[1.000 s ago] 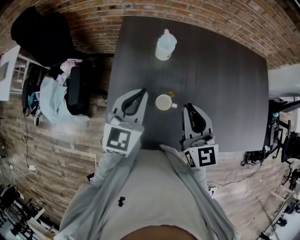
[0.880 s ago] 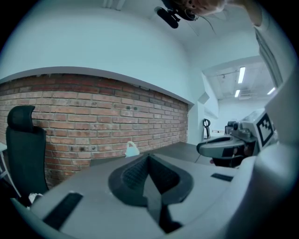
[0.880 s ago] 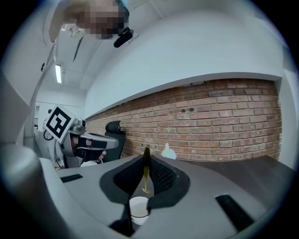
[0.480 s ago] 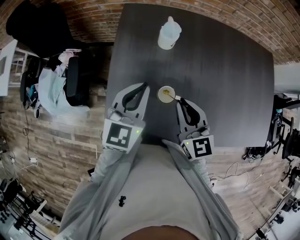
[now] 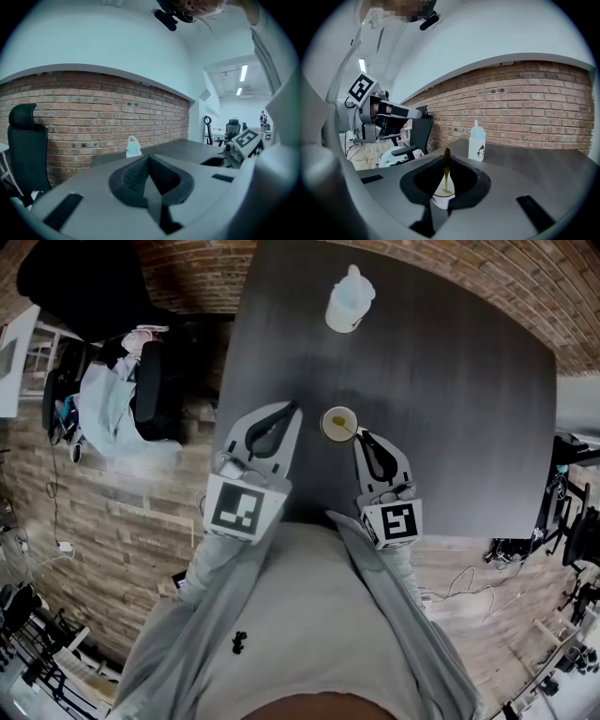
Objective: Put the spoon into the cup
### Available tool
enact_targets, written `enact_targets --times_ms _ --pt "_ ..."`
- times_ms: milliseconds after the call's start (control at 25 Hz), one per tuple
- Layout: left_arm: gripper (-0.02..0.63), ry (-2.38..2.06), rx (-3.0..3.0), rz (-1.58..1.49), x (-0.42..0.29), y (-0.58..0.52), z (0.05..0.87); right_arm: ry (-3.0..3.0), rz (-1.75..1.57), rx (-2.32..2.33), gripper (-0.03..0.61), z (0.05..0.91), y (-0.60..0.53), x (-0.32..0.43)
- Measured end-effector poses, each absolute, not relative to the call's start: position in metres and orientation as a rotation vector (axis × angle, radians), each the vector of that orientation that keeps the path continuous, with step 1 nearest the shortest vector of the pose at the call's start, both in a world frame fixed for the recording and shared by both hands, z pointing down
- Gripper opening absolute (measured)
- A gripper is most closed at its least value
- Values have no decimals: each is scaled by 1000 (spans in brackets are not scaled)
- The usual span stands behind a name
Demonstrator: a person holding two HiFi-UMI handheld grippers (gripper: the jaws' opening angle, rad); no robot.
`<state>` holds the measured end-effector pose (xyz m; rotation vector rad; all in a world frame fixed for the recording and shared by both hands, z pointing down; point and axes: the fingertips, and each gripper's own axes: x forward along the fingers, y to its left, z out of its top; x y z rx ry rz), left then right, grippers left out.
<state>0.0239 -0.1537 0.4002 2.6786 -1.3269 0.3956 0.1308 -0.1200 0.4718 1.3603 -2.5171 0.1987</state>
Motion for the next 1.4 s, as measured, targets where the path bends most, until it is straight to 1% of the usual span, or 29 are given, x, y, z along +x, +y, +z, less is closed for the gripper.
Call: enact_targets --times_ms 680,920,1160,1400 --pt "18 -1324 2668 394 19 -160 401 -2529 85 1295 49 505 -121 125" --pt "18 -1306 2716 419 22 -161 405 -2521 125 1289 49 508 -122 131" --pt "19 -1308 2668 398 25 -161 405 -2464 265 1311 50 526 -122 142" --pt "18 -1288 2725 417 27 -161 406 -2469 335 1346 84 527 -125 147"
